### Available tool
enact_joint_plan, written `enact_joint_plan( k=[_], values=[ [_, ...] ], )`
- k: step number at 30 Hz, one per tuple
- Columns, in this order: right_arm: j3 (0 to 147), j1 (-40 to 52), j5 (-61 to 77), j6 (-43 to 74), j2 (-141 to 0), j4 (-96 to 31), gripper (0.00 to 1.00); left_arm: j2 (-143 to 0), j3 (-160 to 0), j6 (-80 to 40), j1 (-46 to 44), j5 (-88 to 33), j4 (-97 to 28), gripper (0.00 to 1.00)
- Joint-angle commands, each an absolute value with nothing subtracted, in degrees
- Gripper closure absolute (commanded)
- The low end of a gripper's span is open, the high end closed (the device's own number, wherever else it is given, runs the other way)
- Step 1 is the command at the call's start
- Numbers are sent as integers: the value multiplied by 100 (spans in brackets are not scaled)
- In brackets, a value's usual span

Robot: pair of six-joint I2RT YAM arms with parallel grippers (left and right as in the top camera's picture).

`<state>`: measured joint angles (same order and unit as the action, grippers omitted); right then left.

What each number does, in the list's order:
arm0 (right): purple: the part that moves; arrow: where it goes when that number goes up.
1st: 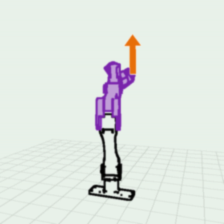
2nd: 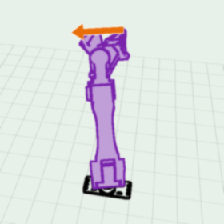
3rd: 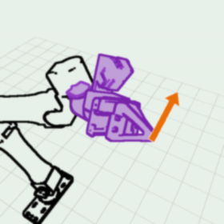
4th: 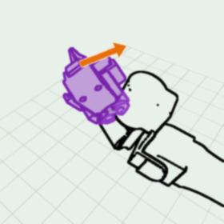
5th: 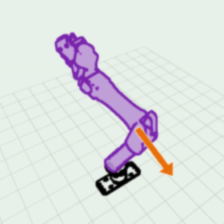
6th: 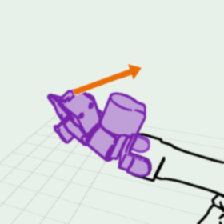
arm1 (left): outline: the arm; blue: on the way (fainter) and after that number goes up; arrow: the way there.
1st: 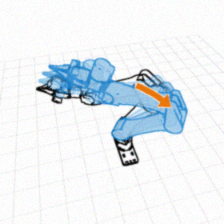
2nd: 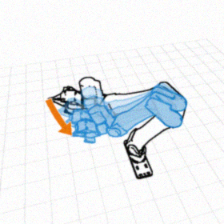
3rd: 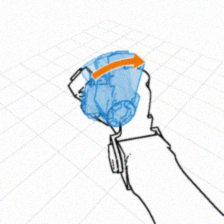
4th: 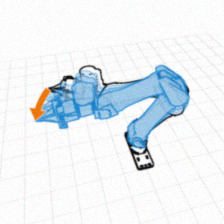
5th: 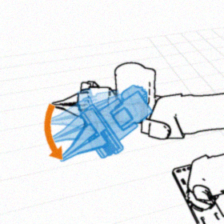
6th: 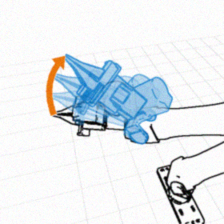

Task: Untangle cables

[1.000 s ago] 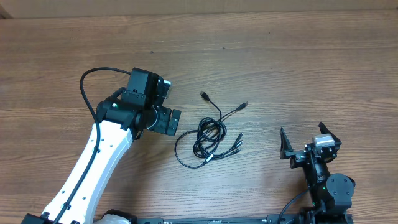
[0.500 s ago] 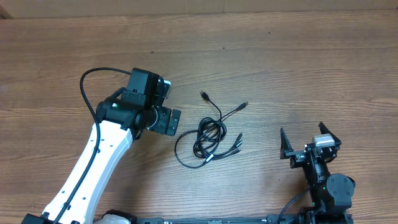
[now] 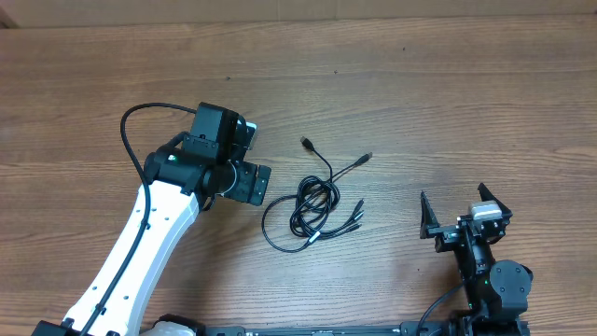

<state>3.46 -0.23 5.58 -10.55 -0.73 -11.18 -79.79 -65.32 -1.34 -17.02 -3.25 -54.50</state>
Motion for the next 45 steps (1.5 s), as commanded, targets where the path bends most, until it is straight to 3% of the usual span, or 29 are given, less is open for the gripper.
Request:
enact_joint_plan(
  k=[1, 25, 33, 45],
  values=[
    [320, 16, 563, -1079, -16, -1083, 0, -7988, -6659, -191, -1730, -412, -5452, 2],
    [320, 16, 563, -1079, -16, -1083, 0, -7988, -6659, -274, -1791, -1011, -5363, 7],
    [320, 16, 563, -1079, -16, -1083, 0, -7994, -6659, -165, -2152, -1013, -5201, 0],
    [320, 16, 561, -1079, -16, -1083, 0, -8606, -6657, -167, -2917, -840, -5127, 2]
  ],
)
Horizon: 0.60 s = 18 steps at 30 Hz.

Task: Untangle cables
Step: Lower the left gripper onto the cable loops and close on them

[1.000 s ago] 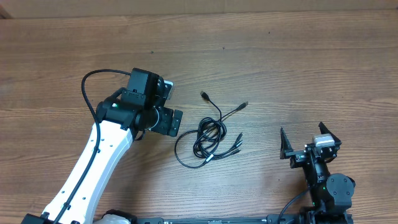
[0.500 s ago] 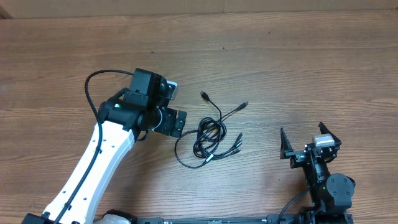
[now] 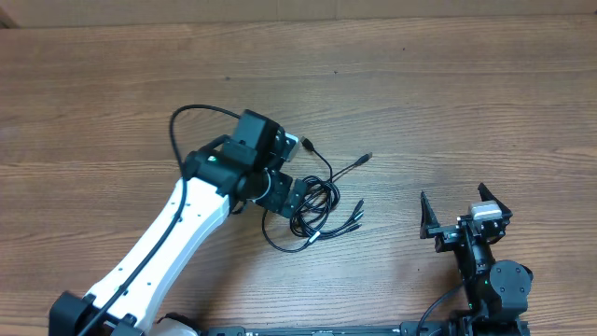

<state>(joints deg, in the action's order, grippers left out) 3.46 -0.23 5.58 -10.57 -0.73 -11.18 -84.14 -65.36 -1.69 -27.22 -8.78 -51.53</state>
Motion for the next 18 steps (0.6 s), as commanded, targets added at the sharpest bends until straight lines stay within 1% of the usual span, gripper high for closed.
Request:
enact_joint_plan(
  k=[1, 5, 8, 10, 18],
  values=[
    [320, 16, 563, -1079, -16, -1083, 0, -8667, -6657, -169, -2993, -840, -5124, 3],
    [320, 16, 563, -1079, -16, -1083, 0, -8737, -6657, -174, -3273, -838, -5113, 5],
    [320, 16, 563, -1079, -16, -1083, 0, -8739, -6657, -176, -3441, -792, -5092, 4],
    [320, 16, 563, -1079, -16, -1083, 0, -8750, -6657, -191, -3524, -646, -5048, 0],
    [320, 16, 563, -1079, -16, -1083, 0, -8766, -6652, -165, -3533, -541, -4801, 0]
  ],
)
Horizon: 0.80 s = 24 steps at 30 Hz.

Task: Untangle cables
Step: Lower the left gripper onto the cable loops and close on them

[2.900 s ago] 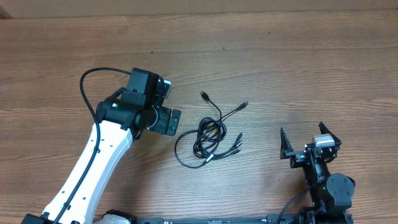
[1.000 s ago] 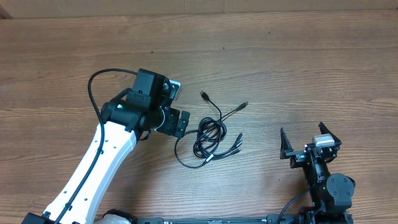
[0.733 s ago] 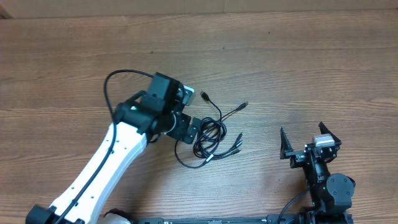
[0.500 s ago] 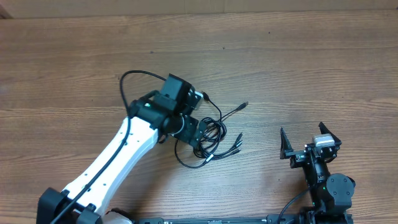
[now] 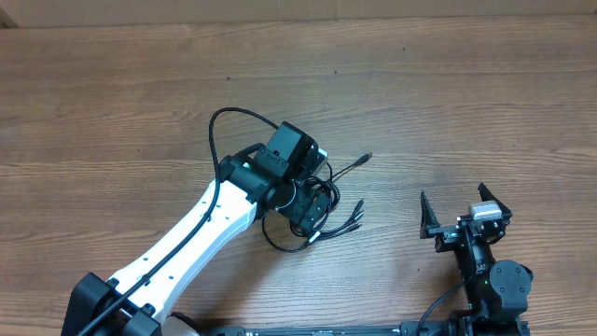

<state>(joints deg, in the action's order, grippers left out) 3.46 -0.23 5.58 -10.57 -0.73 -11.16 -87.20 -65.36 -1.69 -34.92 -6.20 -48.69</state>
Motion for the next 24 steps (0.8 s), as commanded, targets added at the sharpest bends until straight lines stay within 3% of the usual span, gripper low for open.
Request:
enact_joint_plan(
  k=[1, 24],
  values=[
    [320, 16, 563, -1079, -16, -1083, 0, -8768, -6654, -152, -3533, -537, -4775, 0],
    [320, 16, 563, -1079, -16, -1083, 0, -8774, -6648, 3, -3533, -537, -4650, 0]
  ],
)
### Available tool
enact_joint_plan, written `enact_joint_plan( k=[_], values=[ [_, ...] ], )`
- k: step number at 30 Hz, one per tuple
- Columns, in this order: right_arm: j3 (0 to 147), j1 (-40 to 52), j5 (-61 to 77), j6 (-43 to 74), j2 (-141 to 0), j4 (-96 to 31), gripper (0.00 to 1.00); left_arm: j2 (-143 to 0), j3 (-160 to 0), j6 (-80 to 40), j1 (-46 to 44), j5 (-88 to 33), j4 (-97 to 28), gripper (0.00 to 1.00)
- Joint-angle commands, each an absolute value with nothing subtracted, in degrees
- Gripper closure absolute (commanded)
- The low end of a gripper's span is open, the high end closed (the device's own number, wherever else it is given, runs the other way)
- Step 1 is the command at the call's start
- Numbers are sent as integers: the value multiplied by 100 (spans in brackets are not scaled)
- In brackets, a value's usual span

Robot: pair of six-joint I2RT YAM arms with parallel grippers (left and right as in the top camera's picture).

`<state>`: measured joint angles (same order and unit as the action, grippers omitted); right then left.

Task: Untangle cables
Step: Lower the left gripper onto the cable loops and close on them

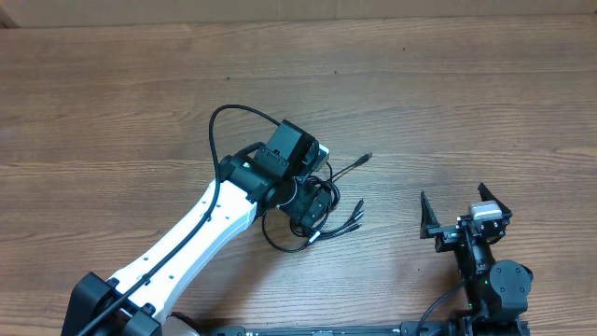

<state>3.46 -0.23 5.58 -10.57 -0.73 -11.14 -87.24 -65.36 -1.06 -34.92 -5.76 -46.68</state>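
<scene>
A tangle of thin black cables lies on the wooden table at mid-frame. One plug points up and to the right, a cluster of plugs lies to the right, and a loop bulges to the lower left. My left gripper is down on the left part of the tangle and hides the upper-left plug. The dark cables mask its jaws. My right gripper rests open near the front right edge, well away from the cables.
The left arm's white link runs diagonally from the front left to the tangle, with its own black cable arching above the wrist. The right arm's base sits at the front right.
My left gripper has stayed on the left part of the tangle, with at most a tiny shift. The cables lie as before and the right arm has not moved.
My left gripper first stood left of the tangle, apart from it. Then it was at the tangle's upper left edge. Then it was over the tangle's left part, covering the upper-left plug, and it remains there now. The right gripper has stayed open throughout.
</scene>
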Motion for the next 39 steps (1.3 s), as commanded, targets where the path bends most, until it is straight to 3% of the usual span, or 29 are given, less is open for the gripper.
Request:
enact_joint_plan(
  k=[1, 39],
  values=[
    [320, 16, 561, -1079, -16, -1083, 0, -8774, -6648, 3, -3533, -539, -4650, 1],
    [320, 16, 563, -1079, -16, -1083, 0, -8777, -6578, -1, -3533, -554, -4554, 0]
  ],
)
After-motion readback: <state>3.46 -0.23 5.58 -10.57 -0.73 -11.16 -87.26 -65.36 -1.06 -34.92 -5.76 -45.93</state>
